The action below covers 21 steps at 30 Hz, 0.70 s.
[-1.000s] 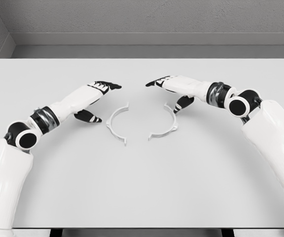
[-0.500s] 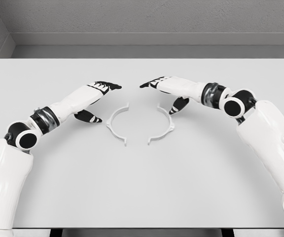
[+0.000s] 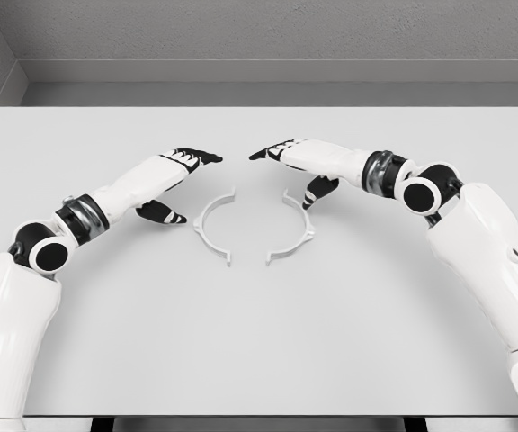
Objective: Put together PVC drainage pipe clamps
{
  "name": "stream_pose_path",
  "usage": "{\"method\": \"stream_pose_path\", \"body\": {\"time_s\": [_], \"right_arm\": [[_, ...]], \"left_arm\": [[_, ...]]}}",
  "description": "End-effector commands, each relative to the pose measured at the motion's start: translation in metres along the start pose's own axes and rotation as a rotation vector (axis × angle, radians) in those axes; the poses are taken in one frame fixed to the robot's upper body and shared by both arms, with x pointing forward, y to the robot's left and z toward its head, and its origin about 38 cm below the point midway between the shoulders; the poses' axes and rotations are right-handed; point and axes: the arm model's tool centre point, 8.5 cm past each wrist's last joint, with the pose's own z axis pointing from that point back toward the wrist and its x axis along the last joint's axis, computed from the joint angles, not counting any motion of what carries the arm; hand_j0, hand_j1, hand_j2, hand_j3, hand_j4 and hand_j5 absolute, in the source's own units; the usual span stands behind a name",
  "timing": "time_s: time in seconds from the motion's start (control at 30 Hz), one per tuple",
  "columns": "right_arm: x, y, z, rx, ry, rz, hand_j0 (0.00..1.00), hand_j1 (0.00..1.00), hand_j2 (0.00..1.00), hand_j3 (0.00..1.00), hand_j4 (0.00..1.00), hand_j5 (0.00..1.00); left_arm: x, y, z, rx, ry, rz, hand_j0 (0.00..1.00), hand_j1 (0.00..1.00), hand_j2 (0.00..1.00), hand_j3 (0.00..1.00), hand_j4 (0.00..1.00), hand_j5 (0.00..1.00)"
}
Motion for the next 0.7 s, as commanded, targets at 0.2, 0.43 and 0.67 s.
{"method": "stream_pose_path", "body": {"time_s": [0.2,0.43,0.67], "right_arm": [[-0.014,-0.006,0.012,-0.009,0.041,0.01,1.0,1.0,1.0,1.0,1.0,1.0],[-0.035,-0.028,0.039,-0.031,0.093,0.049,1.0,1.0,1.0,1.0,1.0,1.0],[-0.048,-0.049,0.075,-0.065,0.107,0.118,1.0,1.0,1.0,1.0,1.0,1.0]], "left_arm": [[0.005,-0.002,-0.003,0.001,-0.014,0.007,1.0,1.0,1.0,1.0,1.0,1.0],[0.008,-0.003,-0.005,-0.003,-0.022,0.004,1.0,1.0,1.0,1.0,1.0,1.0],[0.013,-0.006,-0.009,-0.005,-0.035,0.008,1.0,1.0,1.0,1.0,1.0,1.0]]}}
